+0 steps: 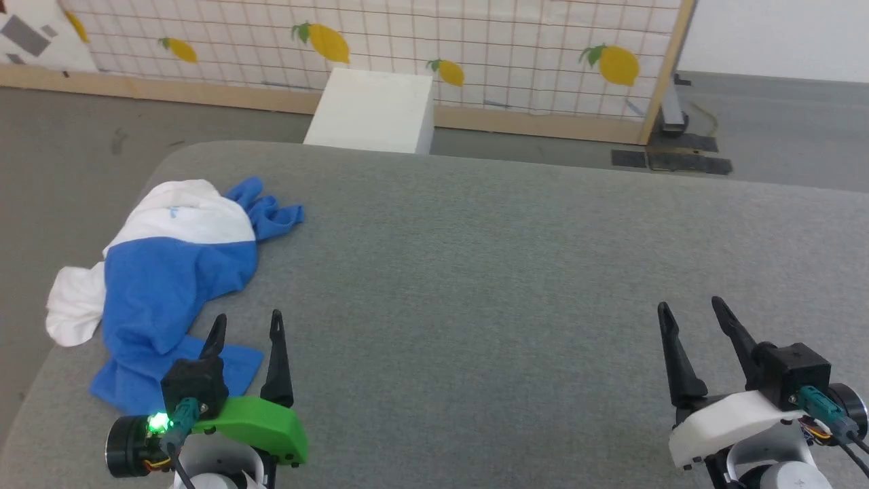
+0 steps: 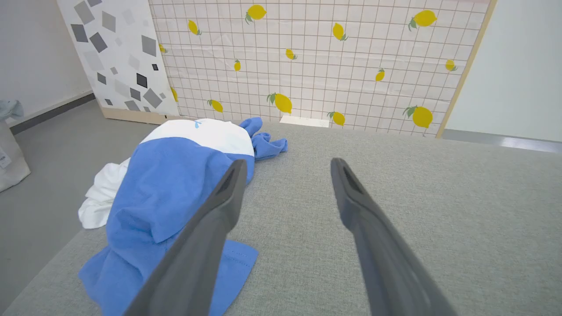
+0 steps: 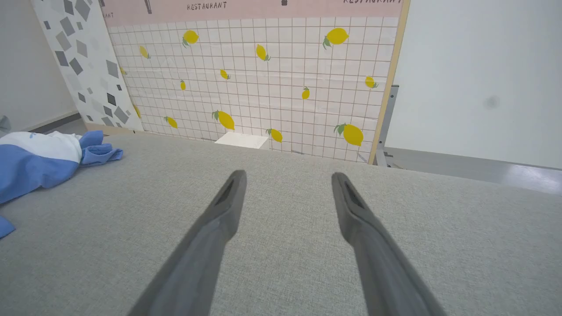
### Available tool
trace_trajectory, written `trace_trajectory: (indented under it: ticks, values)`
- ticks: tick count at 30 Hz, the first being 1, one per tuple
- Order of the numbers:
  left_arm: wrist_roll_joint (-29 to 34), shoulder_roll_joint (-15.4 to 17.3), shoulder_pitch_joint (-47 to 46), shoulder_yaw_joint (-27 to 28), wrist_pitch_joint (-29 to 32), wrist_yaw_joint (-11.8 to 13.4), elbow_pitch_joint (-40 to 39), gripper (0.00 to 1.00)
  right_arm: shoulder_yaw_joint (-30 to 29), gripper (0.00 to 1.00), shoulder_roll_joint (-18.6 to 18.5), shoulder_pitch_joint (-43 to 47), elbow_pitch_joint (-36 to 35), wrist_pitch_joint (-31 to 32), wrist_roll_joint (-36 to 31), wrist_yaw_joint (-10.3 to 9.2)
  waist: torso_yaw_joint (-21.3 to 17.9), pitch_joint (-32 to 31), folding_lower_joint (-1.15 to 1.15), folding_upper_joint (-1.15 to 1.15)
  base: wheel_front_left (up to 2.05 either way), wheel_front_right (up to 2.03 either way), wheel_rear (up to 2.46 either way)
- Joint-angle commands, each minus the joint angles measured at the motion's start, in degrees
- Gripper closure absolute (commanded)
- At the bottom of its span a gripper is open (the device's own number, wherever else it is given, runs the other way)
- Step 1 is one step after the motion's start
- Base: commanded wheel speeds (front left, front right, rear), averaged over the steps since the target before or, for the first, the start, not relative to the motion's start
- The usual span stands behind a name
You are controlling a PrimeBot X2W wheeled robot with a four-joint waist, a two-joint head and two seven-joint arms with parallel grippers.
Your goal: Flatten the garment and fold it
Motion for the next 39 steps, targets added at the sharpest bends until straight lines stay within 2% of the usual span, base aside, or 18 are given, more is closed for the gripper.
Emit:
trace_trajectory:
  ticks: [1,20,39]
  values:
    - [-0.41,-0.09,0.85,-0.01,-0.63,0.46,0.24,0.0,-0.11,0.0,0.01,0.93,0.32,-0.65,0.58,-0.03,1.74,0.02,0.0,0.0,0.0,0.0,0.0]
    - [-1.83,-0.13,2.13,0.24,-2.87,1.42,0.69,0.0,-0.23,0.0,0.01,1.59,2.09,-2.91,2.13,-0.05,11.59,-0.44,0.0,0.0,0.0,0.0,0.0]
    - [-3.31,-0.17,3.71,1.03,-5.08,2.52,1.07,0.0,-0.33,0.0,0.01,2.17,3.84,-5.13,3.4,-0.06,17.64,-1.17,0.0,0.0,0.0,0.0,0.0]
